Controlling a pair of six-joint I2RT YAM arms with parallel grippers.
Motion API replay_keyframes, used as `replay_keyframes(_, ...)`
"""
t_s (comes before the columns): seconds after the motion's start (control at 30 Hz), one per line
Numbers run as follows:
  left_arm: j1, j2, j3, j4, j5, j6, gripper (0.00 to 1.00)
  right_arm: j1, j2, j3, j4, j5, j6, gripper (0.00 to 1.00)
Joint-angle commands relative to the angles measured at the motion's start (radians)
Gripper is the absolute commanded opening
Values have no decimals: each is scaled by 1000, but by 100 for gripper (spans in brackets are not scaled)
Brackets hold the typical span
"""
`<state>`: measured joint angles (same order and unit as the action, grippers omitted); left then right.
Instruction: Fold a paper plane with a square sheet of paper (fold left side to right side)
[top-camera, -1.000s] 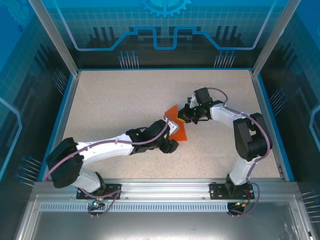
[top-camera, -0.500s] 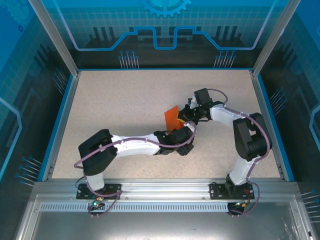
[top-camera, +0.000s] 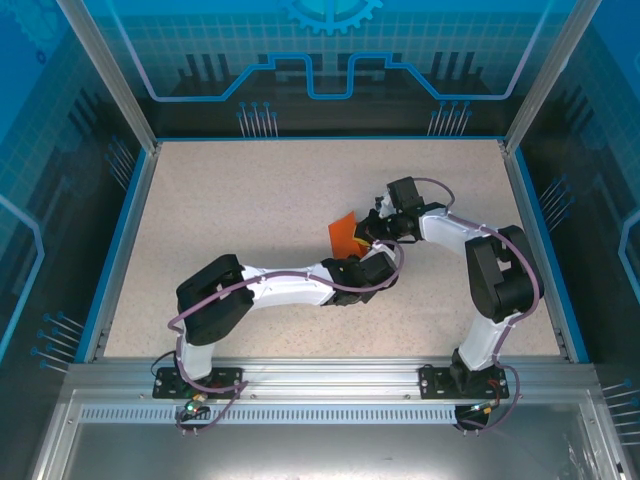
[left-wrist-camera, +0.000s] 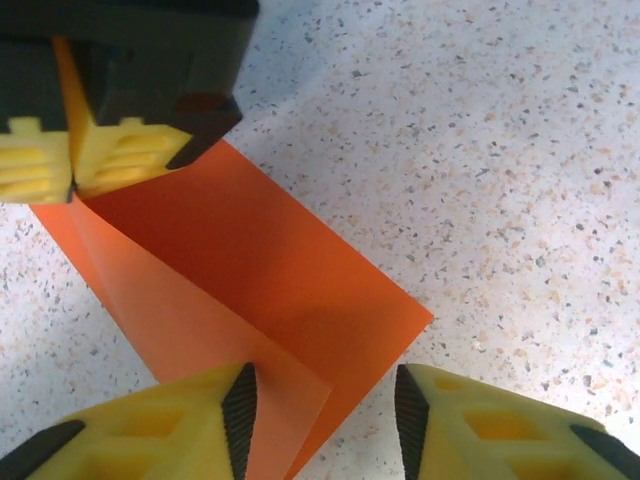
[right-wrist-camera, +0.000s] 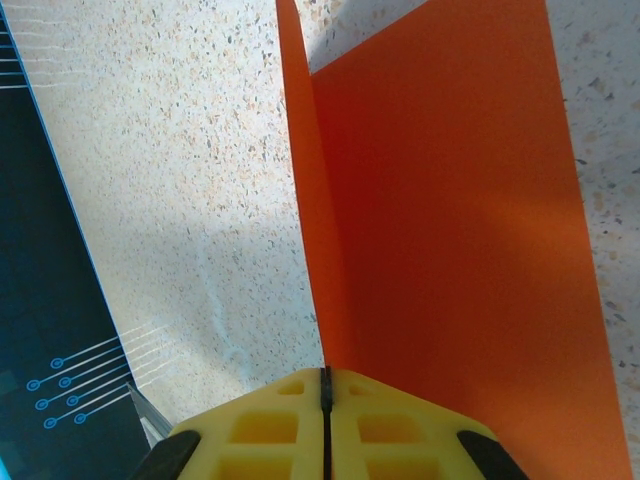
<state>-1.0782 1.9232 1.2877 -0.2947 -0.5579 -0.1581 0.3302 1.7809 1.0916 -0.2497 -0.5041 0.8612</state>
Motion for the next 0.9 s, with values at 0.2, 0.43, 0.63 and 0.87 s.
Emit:
replay_keyframes(0.2,-2,-10,-1,0,4,0,13,18,27,-5,-11,12,-12,8)
replay_keyframes(0.43,-1,-36,-25,19,32,-16,0,19,22,7,-25,10,-37,11)
replay_keyframes(0.63,32,-93,-78,64,106,-56,0,19,22,10,-27,4,-37,11)
replay_keyframes(0.87,95,-209,-212,199,240,-110,0,20,14,22,-32,-9,-23,11)
